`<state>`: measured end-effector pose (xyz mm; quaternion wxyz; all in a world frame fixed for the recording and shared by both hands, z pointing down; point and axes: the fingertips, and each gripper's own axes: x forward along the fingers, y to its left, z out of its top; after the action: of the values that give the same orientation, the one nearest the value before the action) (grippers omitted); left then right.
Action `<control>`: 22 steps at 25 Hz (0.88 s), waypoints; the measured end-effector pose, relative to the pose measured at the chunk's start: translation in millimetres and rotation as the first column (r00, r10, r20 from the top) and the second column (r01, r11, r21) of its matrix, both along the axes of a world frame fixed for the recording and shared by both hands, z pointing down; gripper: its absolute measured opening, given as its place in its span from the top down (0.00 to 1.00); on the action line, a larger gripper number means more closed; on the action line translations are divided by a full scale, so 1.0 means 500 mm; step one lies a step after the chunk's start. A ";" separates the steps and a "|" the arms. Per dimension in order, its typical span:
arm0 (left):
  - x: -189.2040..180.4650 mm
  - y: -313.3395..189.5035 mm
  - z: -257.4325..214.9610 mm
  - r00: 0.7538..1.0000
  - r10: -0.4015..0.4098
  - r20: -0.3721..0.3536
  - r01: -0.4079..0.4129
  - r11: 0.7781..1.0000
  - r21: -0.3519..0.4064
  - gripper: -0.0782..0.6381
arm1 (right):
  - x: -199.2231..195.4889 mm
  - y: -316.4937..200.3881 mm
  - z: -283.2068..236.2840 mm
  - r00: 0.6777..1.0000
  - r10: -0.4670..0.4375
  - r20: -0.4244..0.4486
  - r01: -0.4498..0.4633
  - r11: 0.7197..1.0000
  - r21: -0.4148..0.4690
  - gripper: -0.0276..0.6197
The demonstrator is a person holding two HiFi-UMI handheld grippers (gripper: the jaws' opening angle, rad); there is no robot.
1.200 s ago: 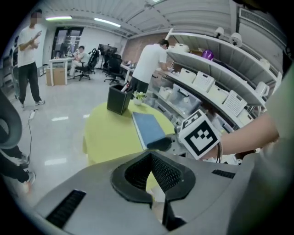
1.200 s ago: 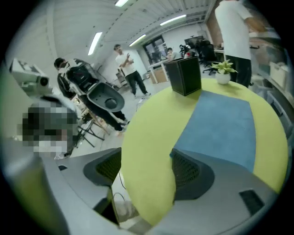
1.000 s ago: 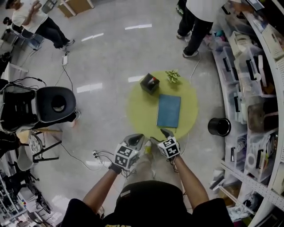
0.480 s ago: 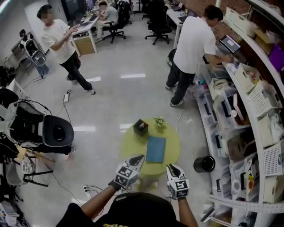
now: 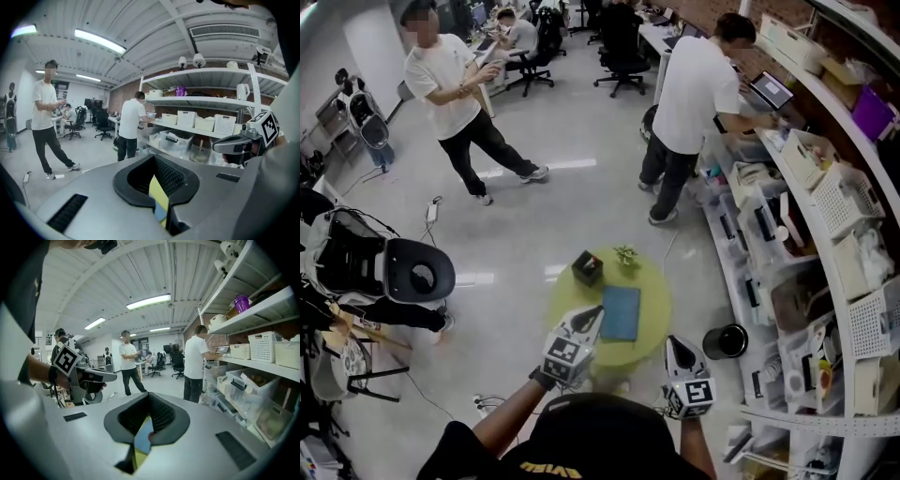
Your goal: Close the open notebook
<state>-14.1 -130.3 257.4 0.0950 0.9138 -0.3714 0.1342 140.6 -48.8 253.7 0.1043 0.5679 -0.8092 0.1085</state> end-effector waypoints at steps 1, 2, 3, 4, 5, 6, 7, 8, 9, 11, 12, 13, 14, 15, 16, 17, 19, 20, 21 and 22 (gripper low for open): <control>0.000 -0.001 -0.002 1.000 0.002 0.001 -0.002 1.000 0.008 0.87 | 0.004 0.000 0.000 1.000 0.003 0.001 -0.003 1.000 -0.003 0.95; 0.000 -0.002 -0.005 1.000 0.002 0.002 -0.002 1.000 0.015 0.87 | 0.007 -0.001 -0.001 1.000 0.006 0.002 -0.006 1.000 -0.004 0.95; 0.000 -0.003 -0.010 1.000 -0.001 0.003 0.001 1.000 0.020 0.87 | 0.010 -0.003 -0.004 1.000 0.008 0.002 -0.008 1.000 -0.002 0.95; -0.001 -0.006 -0.015 1.000 -0.006 0.002 0.006 1.000 0.027 0.87 | 0.011 -0.006 -0.008 1.000 0.009 0.002 -0.009 1.000 0.002 0.95; -0.003 -0.009 -0.019 1.000 -0.011 0.003 0.011 0.999 0.035 0.87 | 0.012 -0.010 -0.011 1.000 0.009 0.001 -0.009 1.000 0.005 0.95; -0.003 -0.011 -0.020 1.000 -0.014 0.006 0.014 0.999 0.041 0.87 | 0.012 -0.013 -0.013 1.000 0.008 0.000 -0.008 1.000 0.008 0.95; -0.003 -0.013 -0.020 1.000 -0.015 0.010 0.014 0.999 0.047 0.87 | 0.013 -0.016 -0.013 1.000 0.007 -0.001 -0.007 1.000 0.009 0.95; -0.002 -0.014 -0.019 1.000 -0.014 0.016 0.013 0.999 0.053 0.87 | 0.015 -0.018 -0.014 1.000 0.007 -0.002 -0.007 1.000 0.009 0.95; 0.000 -0.015 -0.020 1.000 -0.013 0.020 0.012 0.998 0.059 0.87 | 0.016 -0.020 -0.014 1.000 0.007 -0.003 -0.007 1.000 0.010 0.95; 0.005 -0.016 -0.021 1.000 -0.011 0.023 0.009 0.997 0.072 0.87 | 0.019 -0.020 -0.019 1.000 0.007 -0.005 -0.007 1.000 0.016 0.95; 0.007 -0.015 -0.022 1.000 -0.010 0.024 0.008 0.997 0.075 0.87 | 0.020 -0.020 -0.022 1.000 0.006 -0.007 -0.006 1.000 0.021 0.95; 0.008 -0.014 -0.021 1.000 -0.011 0.024 0.009 0.997 0.073 0.87 | 0.020 -0.019 -0.026 1.000 0.005 -0.010 -0.005 1.000 0.026 0.95; 0.007 -0.012 -0.019 1.000 -0.013 0.024 0.011 0.998 0.068 0.87 | 0.020 -0.017 -0.029 1.000 0.006 -0.013 -0.005 1.000 0.030 0.95; 0.006 -0.010 -0.018 1.000 -0.013 0.025 0.011 0.998 0.065 0.87 | 0.021 -0.016 -0.031 1.000 0.007 -0.016 -0.007 0.999 0.033 0.95; 0.004 -0.009 -0.018 1.000 -0.012 0.028 0.010 0.998 0.066 0.87 | 0.021 -0.014 -0.034 1.000 0.009 -0.017 -0.008 0.999 0.035 0.95; 0.003 -0.007 -0.019 0.999 -0.011 0.035 0.008 0.998 0.068 0.87 | 0.020 -0.013 -0.037 1.000 0.009 -0.017 -0.008 0.999 0.037 0.95; -0.001 0.001 -0.019 0.999 -0.006 0.038 0.004 0.998 0.068 0.87 | 0.016 -0.009 -0.045 1.000 0.008 -0.016 -0.007 0.999 0.044 0.95; -0.002 0.003 -0.019 0.999 -0.002 0.033 0.000 0.998 0.070 0.87 | 0.014 -0.009 -0.051 1.000 0.009 -0.013 -0.009 0.999 0.051 0.95; -0.004 0.004 -0.020 1.000 0.000 0.026 -0.002 0.997 0.073 0.87 | 0.013 -0.012 -0.060 1.000 0.011 -0.008 -0.011 0.998 0.065 0.95; -0.006 0.002 -0.023 1.000 -0.003 0.018 0.001 0.997 0.078 0.87 | 0.013 -0.018 -0.072 1.000 0.010 -0.003 -0.010 0.997 0.080 0.95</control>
<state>-17.1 -129.5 245.9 0.0561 0.9152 -0.3780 0.1281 147.2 -57.6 217.8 0.0821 0.5759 -0.8098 0.0755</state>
